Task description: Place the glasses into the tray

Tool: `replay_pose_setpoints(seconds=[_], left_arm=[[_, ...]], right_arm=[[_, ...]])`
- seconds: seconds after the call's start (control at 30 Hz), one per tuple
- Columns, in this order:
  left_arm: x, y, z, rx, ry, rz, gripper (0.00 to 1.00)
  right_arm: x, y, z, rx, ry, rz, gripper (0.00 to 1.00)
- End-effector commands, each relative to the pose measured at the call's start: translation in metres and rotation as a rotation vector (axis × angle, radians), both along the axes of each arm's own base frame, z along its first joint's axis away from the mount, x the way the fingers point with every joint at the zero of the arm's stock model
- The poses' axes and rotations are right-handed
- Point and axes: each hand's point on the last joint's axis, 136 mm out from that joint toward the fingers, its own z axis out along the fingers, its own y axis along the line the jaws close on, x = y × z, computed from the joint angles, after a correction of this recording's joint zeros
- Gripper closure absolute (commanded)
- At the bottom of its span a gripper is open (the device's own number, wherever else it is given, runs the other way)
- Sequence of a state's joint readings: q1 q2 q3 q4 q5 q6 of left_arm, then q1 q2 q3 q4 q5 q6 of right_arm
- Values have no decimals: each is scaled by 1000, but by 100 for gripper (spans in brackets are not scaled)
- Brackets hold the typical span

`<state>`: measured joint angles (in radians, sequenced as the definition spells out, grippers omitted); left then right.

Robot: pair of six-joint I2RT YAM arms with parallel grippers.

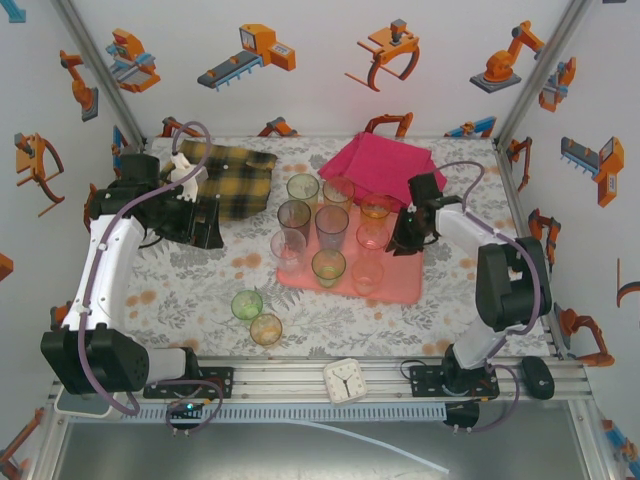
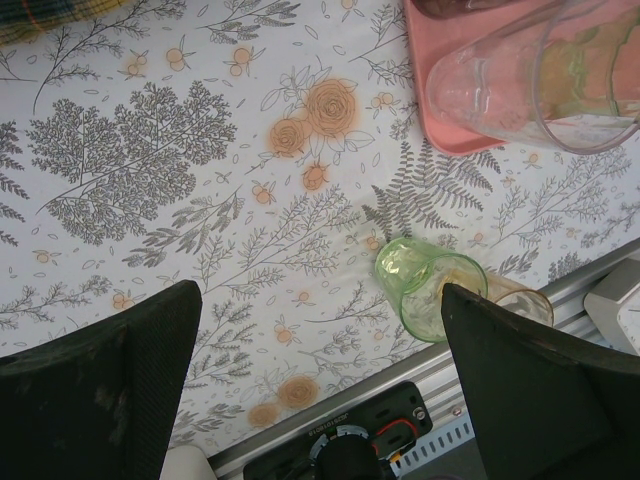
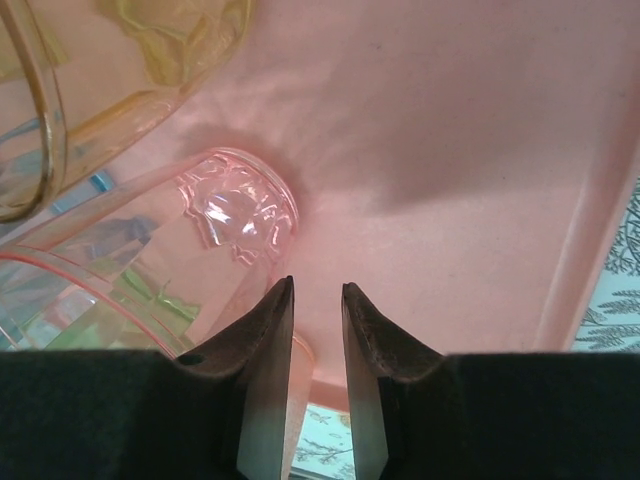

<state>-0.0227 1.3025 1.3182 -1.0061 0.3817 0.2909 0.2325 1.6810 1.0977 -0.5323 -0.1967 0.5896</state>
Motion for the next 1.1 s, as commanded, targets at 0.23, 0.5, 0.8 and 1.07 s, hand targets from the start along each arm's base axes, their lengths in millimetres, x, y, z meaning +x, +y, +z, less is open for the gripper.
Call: replay_pose_setpoints(seconds=[0.23, 0.5, 0.8, 1.07], left_arm=[[4, 2, 11, -6, -30, 24, 3], [8, 8, 4, 6, -32, 68, 3], [11, 14, 4, 5, -54, 117, 3], [2, 12, 7, -6, -65, 106, 3]], right_arm=[[-21, -25, 99, -138, -184, 8, 66], [-74, 55, 168, -139, -342, 242, 62], [-150, 189, 173, -108, -425, 586, 60], [-195, 265, 138, -107, -371, 790, 59]])
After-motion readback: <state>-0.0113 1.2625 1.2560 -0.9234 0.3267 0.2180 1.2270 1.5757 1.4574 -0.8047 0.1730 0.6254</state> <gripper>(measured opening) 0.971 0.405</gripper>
